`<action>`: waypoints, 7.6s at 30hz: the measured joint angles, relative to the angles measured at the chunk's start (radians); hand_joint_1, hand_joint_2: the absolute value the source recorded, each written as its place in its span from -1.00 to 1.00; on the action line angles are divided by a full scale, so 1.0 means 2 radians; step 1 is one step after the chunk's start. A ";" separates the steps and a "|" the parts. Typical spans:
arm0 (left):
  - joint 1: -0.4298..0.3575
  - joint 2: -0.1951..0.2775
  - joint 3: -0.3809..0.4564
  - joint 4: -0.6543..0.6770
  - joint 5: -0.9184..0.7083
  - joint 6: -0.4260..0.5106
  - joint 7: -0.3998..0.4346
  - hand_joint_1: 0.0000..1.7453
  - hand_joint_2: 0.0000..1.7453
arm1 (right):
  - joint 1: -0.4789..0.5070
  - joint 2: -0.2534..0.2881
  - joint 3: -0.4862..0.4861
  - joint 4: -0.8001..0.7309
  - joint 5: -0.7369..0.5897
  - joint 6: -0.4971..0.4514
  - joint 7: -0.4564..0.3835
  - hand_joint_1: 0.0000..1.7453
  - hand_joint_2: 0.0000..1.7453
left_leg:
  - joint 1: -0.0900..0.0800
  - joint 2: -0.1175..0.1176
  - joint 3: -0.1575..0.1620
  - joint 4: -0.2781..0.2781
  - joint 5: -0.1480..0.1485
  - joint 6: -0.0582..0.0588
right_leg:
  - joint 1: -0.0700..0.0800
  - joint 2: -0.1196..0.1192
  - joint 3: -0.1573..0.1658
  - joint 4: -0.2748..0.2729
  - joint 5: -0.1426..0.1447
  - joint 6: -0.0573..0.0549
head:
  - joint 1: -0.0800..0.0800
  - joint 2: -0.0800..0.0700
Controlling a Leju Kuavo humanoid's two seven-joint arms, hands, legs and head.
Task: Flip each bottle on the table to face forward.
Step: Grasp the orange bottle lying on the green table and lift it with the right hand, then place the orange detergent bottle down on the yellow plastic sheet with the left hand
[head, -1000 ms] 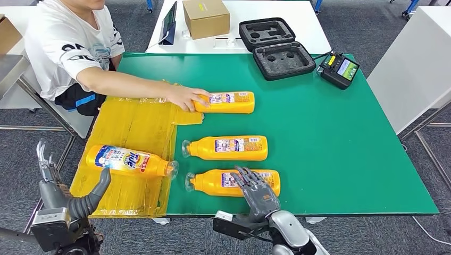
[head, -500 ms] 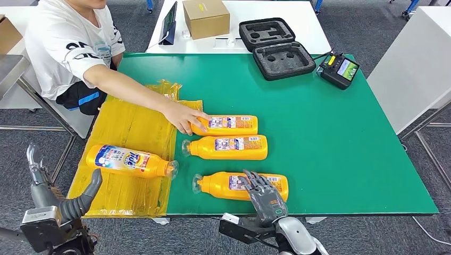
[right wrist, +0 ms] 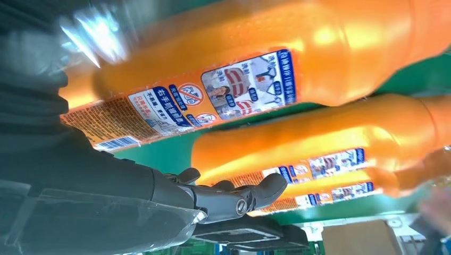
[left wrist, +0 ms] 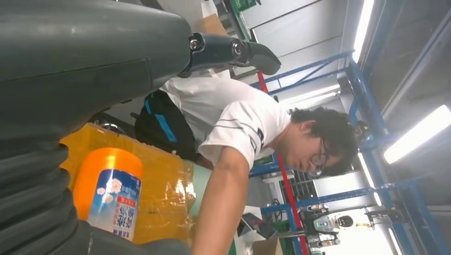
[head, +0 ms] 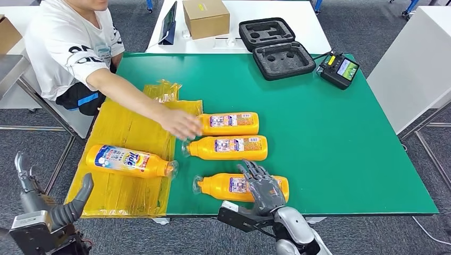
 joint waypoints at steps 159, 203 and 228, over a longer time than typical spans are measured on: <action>-0.026 -0.004 -0.161 0.069 0.215 -0.294 0.114 -1.00 1.00 | -0.054 0.121 0.035 0.129 -0.415 -0.179 -0.358 0.97 1.00 | 0.000 0.000 0.001 0.000 0.000 0.000 | 0.000 0.000 0.000 0.000 0.000 0.000 | 0.000 0.000; -0.068 0.019 -0.182 0.147 0.246 -0.323 0.117 -0.12 1.00 | -0.081 0.163 0.089 0.277 -0.361 -0.122 -0.359 1.00 1.00 | 0.000 0.000 0.001 0.000 0.000 0.000 | 0.000 0.000 0.000 0.000 0.000 0.000 | 0.000 0.000; -0.057 0.019 -0.174 0.142 0.253 -0.294 0.090 1.00 1.00 | -0.081 0.167 0.091 0.286 -0.346 -0.110 -0.359 -1.00 -1.00 | 0.000 0.000 0.000 0.000 0.000 0.000 | 0.000 0.000 0.000 0.000 0.000 0.000 | 0.000 0.000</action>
